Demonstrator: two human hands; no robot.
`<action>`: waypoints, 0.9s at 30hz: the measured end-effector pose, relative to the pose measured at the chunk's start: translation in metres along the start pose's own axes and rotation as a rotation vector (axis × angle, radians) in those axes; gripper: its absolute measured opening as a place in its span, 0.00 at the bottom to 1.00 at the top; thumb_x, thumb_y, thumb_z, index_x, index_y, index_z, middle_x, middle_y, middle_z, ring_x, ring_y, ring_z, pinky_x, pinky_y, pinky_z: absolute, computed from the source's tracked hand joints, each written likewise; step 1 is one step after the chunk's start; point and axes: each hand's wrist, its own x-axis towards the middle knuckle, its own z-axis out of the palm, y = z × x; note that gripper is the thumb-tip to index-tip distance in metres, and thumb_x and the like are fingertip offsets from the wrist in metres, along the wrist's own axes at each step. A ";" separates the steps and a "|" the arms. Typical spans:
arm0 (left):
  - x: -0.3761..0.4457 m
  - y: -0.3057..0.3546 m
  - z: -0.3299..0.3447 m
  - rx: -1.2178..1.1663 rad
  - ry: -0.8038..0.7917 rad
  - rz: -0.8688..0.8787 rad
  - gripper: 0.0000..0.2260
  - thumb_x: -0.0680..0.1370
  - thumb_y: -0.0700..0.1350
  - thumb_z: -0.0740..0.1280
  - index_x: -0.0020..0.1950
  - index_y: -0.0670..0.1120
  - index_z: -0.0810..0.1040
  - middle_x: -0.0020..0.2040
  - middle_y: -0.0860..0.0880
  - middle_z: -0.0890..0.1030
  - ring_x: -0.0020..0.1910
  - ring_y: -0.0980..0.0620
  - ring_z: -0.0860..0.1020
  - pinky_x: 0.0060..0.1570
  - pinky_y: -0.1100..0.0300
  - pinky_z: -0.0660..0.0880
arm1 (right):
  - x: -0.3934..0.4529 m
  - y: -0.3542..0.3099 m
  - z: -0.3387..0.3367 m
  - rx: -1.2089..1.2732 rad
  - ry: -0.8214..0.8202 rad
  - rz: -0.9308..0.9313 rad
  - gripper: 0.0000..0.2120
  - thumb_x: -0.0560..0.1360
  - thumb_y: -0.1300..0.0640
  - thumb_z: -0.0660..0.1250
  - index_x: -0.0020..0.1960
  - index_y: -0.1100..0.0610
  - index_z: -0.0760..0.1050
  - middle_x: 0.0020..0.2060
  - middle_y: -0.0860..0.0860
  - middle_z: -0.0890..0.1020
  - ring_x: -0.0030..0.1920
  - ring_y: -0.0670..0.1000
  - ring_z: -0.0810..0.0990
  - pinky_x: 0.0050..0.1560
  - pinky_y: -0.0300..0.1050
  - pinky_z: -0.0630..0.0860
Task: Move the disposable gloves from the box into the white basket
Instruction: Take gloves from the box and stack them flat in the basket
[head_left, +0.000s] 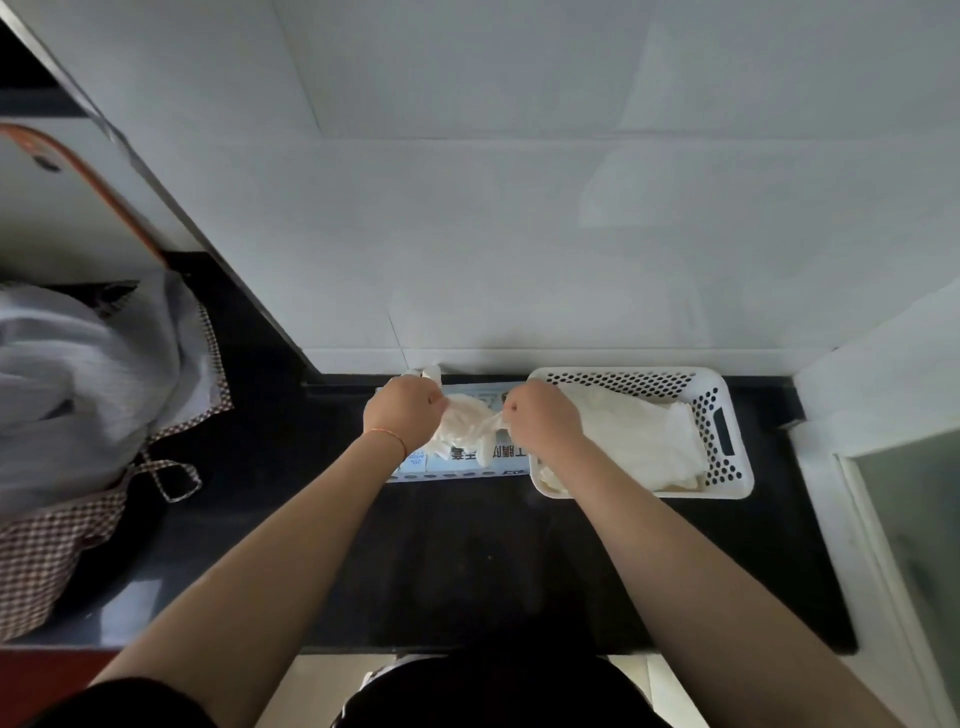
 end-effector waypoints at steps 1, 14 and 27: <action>0.000 0.000 -0.001 -0.017 -0.001 0.007 0.14 0.80 0.50 0.63 0.36 0.48 0.77 0.40 0.49 0.77 0.37 0.48 0.76 0.38 0.57 0.75 | -0.002 -0.001 -0.003 0.020 0.040 -0.017 0.08 0.76 0.63 0.63 0.39 0.57 0.76 0.39 0.52 0.75 0.38 0.54 0.77 0.34 0.44 0.70; -0.009 0.019 -0.018 -0.328 0.045 0.242 0.10 0.74 0.55 0.72 0.41 0.50 0.78 0.43 0.52 0.79 0.43 0.54 0.77 0.44 0.61 0.74 | -0.007 -0.023 -0.017 0.306 0.129 -0.061 0.04 0.76 0.56 0.67 0.48 0.54 0.81 0.41 0.47 0.78 0.43 0.49 0.77 0.41 0.44 0.71; -0.013 0.001 -0.007 -0.366 0.004 0.168 0.17 0.75 0.47 0.71 0.63 0.49 0.74 0.52 0.50 0.75 0.48 0.52 0.74 0.47 0.63 0.68 | -0.016 -0.037 -0.062 0.497 0.315 -0.133 0.05 0.77 0.60 0.65 0.45 0.56 0.80 0.41 0.46 0.81 0.40 0.42 0.77 0.41 0.35 0.72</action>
